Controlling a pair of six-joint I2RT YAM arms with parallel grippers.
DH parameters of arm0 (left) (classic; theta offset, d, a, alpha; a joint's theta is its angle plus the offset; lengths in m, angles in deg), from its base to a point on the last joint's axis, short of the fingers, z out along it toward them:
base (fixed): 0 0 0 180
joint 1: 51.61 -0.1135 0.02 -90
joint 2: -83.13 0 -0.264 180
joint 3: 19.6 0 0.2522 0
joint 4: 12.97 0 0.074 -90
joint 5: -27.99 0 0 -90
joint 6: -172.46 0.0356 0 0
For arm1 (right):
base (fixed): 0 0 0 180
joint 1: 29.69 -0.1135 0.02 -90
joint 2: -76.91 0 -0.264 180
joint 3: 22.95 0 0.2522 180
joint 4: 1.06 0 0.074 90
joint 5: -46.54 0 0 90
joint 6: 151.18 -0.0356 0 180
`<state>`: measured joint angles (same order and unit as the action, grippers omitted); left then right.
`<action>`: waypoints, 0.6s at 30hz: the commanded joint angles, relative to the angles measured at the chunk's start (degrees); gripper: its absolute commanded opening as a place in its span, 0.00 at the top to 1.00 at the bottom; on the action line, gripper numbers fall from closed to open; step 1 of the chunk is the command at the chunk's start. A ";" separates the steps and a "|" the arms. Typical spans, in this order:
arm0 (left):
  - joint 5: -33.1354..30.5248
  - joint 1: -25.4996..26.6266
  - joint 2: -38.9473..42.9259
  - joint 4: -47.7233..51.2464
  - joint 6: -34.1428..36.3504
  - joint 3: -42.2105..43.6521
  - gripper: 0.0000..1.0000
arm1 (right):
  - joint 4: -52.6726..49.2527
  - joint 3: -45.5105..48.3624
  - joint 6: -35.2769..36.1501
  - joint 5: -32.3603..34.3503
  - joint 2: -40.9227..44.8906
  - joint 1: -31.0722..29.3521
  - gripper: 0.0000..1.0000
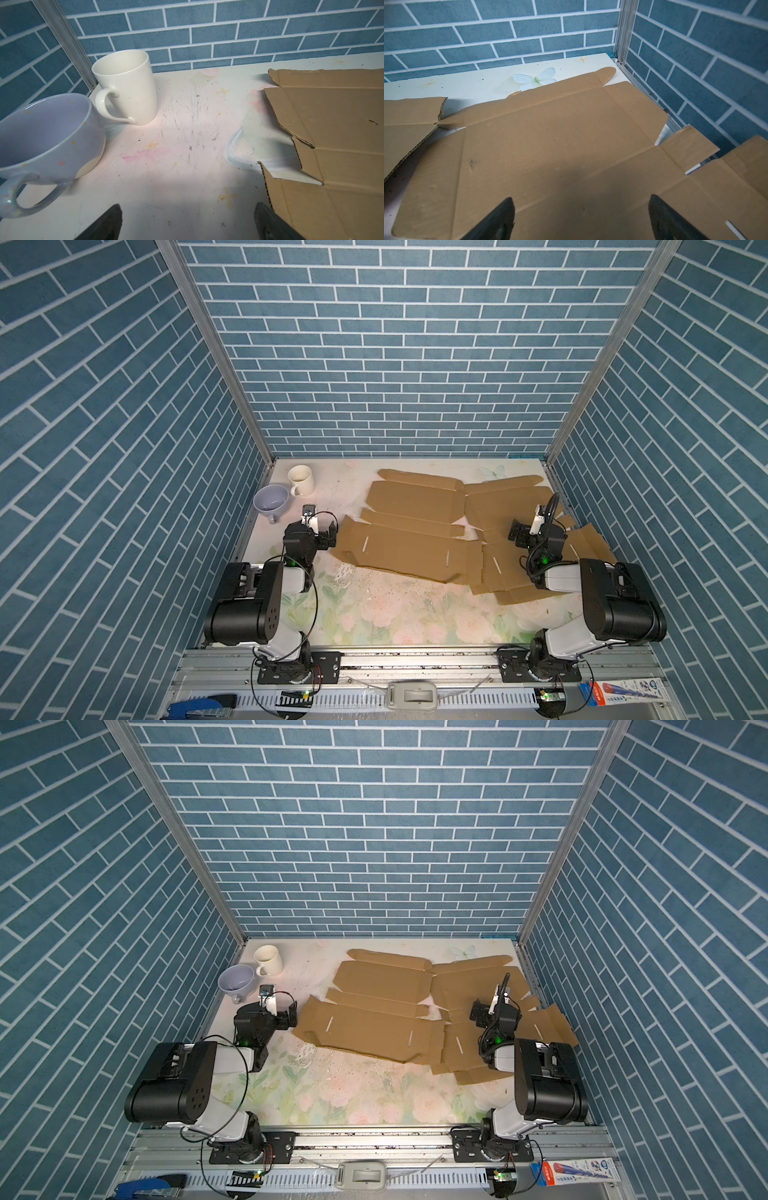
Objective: Fold the paper box
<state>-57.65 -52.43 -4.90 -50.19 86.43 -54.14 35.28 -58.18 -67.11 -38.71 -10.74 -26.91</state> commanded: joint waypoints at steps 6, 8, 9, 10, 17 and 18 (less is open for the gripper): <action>-16.10 5.67 14.29 7.13 0.51 1.52 0.00 | -23.87 -8.03 -0.79 11.24 14.66 -3.33 0.01; -24.69 8.80 20.16 16.87 -1.75 -0.74 0.00 | -37.19 -12.97 -6.15 18.57 18.99 -5.34 0.01; -27.00 10.00 22.56 20.17 -2.63 -1.56 0.00 | -44.70 -15.97 -8.36 21.72 20.08 -6.40 0.01; -28.61 11.10 25.04 24.14 -3.72 -2.54 0.00 | -53.10 -19.61 -10.62 23.24 20.67 -7.39 0.01; -31.76 12.30 33.83 56.31 -28.87 -14.28 0.00 | -65.05 -25.82 -29.26 -16.56 19.69 -4.50 0.12; -28.77 11.46 34.35 56.90 -29.47 -14.70 0.00 | -66.59 -25.88 -31.13 -18.20 19.05 -4.46 0.17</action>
<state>-87.03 -40.39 28.21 -9.43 68.59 -67.04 -20.06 -84.54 -87.33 -41.29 10.11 -31.93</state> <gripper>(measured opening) 0.995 0.857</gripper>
